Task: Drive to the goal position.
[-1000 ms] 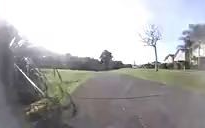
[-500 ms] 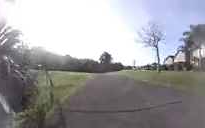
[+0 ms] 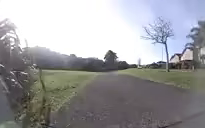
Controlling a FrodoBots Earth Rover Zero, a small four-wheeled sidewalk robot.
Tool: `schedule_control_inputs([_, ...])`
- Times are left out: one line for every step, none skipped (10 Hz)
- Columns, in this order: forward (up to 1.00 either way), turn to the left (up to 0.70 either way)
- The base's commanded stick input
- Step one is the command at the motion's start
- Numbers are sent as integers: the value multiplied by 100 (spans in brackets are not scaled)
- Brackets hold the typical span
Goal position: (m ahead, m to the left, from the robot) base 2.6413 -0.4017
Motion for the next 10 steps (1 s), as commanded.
schedule_control_inputs([100, 0])
schedule_control_inputs([100, 0])
schedule_control_inputs([100, 0])
schedule_control_inputs([100, 0])
schedule_control_inputs([100, 0])
schedule_control_inputs([100, 0])
schedule_control_inputs([100, 0])
schedule_control_inputs([100, 0])
schedule_control_inputs([100, 0])
schedule_control_inputs([100, 0])
